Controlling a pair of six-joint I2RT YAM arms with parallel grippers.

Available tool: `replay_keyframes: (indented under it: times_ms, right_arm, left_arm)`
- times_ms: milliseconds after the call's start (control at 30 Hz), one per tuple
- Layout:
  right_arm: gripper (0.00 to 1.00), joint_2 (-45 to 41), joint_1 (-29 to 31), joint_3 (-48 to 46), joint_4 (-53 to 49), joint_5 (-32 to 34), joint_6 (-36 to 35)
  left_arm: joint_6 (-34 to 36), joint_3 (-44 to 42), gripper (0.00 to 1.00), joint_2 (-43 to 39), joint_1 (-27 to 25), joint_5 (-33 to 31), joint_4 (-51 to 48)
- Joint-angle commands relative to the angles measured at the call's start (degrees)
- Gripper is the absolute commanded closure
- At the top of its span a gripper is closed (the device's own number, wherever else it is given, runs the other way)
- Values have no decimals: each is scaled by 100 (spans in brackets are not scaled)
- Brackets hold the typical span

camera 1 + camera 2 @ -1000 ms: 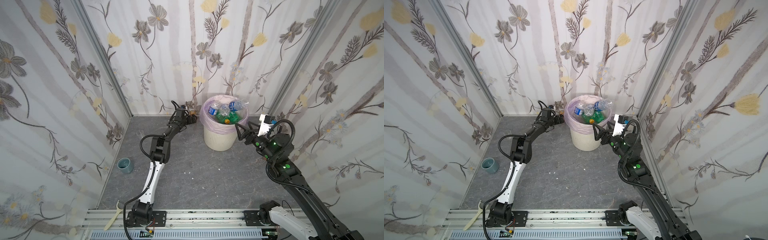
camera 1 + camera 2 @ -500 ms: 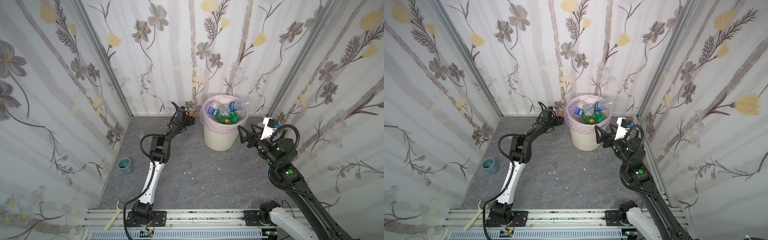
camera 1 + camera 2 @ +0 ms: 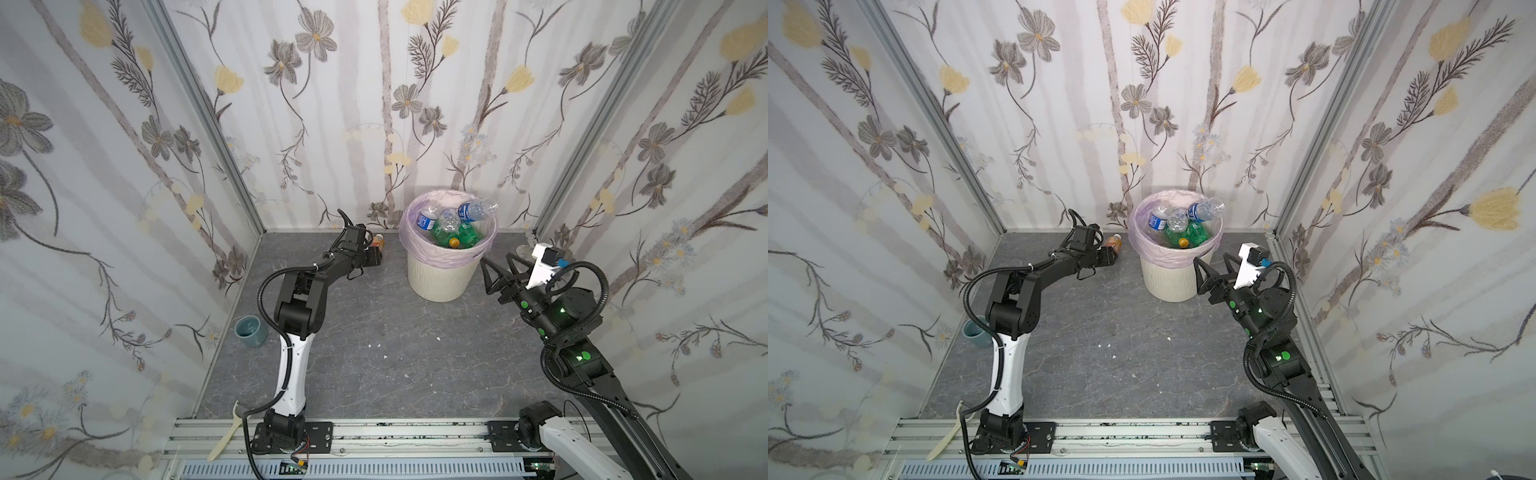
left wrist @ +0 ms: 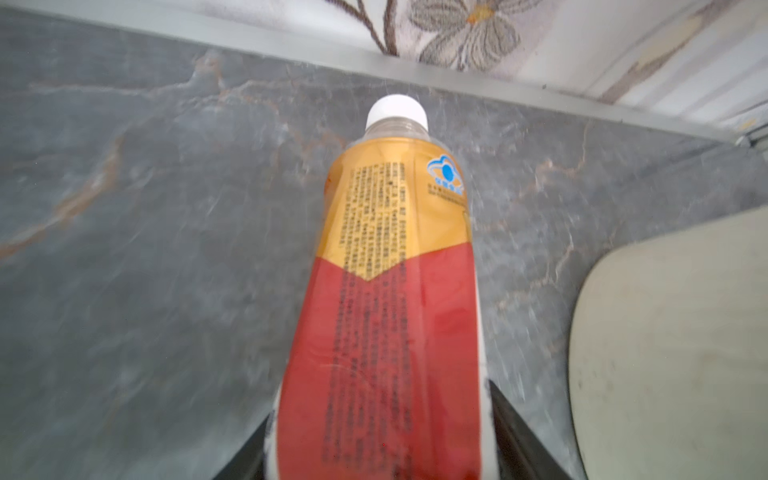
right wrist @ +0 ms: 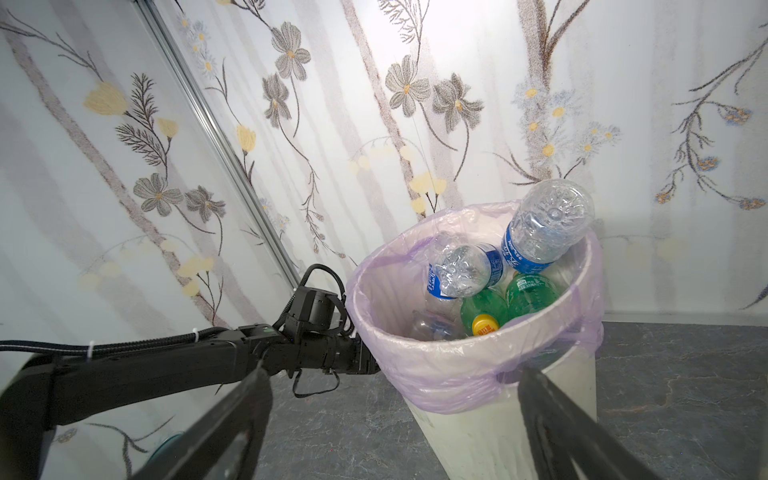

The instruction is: Throw the plastic bottles in the bin

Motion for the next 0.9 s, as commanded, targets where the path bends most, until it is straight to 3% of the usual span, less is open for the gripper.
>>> replay_keyframes:
  times_ms: [0,200,333,567,667,767,867]
  right_arm:
    - [7,-77,0,-126,10,34,-5]
    - [7,-301,-6,-332,-9,-20,54]
    - [7,-370,-3,-393,8,-77,87]
    - [7,-409,4,-482,17,-148,155]
    - [7,-487,9,-523,-8,-144,188]
    - [7,-561,9,-524,-110,-104,192]
    - [7,-624,1,-559,-156,-102,199]
  left_arm:
    - [245,-957,41,-852,-35,-232,71]
    - [9,-3462,42,-2616,-463,-379,71]
    - [-420,-4582,40,-3687,-886,-703,71]
    - [-758,-5611,27,-4825,-1129,-744,67]
    - [-825,-5818,22,-4999,-1135,-429,67]
    - [-882,-5949,8,-5284,-1162,-148,44]
    - [-911,-5946,4,-5658,-1171,-276,34]
